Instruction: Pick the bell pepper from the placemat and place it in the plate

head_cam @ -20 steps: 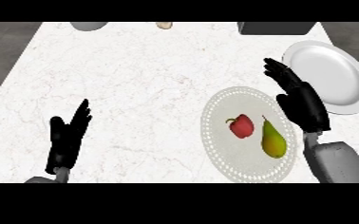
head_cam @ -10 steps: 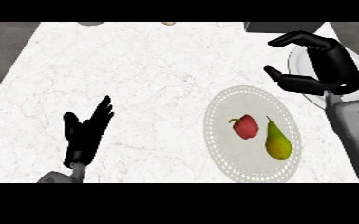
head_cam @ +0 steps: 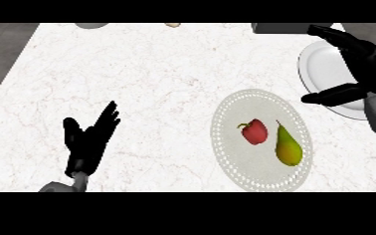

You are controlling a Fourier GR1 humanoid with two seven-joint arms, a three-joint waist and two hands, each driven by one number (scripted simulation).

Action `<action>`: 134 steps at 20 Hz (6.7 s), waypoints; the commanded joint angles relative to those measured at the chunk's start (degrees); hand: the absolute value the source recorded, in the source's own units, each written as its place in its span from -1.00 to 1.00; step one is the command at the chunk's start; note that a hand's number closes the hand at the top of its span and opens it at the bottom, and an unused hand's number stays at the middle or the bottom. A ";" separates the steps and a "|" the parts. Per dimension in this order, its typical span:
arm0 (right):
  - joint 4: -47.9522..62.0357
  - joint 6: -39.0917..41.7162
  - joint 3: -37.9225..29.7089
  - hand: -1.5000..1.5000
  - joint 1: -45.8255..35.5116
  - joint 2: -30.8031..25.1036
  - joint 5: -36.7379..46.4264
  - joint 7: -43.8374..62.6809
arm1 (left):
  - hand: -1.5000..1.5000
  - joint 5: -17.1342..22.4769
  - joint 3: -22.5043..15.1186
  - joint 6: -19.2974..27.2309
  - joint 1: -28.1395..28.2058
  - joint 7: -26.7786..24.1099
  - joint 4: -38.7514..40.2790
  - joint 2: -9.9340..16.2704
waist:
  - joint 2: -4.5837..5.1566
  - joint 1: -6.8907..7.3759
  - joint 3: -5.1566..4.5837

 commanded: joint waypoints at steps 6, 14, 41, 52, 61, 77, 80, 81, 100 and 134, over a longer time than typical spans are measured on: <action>-8.13 2.76 11.62 -1.00 0.26 -10.55 16.70 3.74 | 0.00 -2.03 -0.52 1.95 1.45 -1.98 1.40 -2.74 | -0.51 -1.32 -0.13; -24.76 -2.12 16.69 -1.00 7.08 -5.19 25.65 19.53 | 0.00 -2.80 0.69 -0.36 0.38 -3.56 5.64 -4.78 | -0.33 -1.44 -0.10; -30.21 -5.63 19.65 -1.00 21.75 9.67 55.24 27.46 | 0.00 -6.21 9.64 -8.15 2.40 5.87 -3.87 -3.83 | -0.32 -0.97 -0.05; -19.78 -5.45 15.73 -1.00 17.22 16.87 62.50 24.87 | 0.00 -13.43 9.70 -5.92 1.13 4.74 -2.18 -10.44 | -0.27 -0.83 -0.04; -13.39 -13.85 19.07 1.00 17.65 17.21 71.54 20.18 | 0.00 -11.40 12.21 -11.31 6.62 3.16 -3.89 -8.18 | -0.30 -0.74 -0.04; -34.64 -18.53 7.24 1.00 44.34 17.97 58.49 20.26 | 0.00 -13.46 13.81 -8.46 6.97 3.01 -2.95 -11.07 | -0.99 -4.05 -0.05; -44.98 -20.35 4.71 1.00 48.39 19.23 51.79 17.43 | 0.00 -12.50 14.48 -10.72 7.00 2.32 -1.88 -9.82 | -0.94 -4.13 -0.11; -47.93 -19.77 2.68 1.00 49.98 18.59 49.46 17.56 | 0.00 -13.35 13.80 -8.76 7.31 2.96 -3.42 -11.07 | -0.91 -3.67 -0.08; -32.62 -12.91 -28.05 1.00 34.90 14.27 14.52 20.96 | 0.00 -13.30 14.62 -11.99 2.23 4.03 0.20 -11.12 | -0.17 -0.83 -0.01; 45.09 -18.24 -29.33 -1.00 -9.50 -3.89 28.96 3.15 | 0.00 -15.63 12.36 -12.37 -1.53 5.09 -0.34 -12.98 | 1.98 4.11 0.57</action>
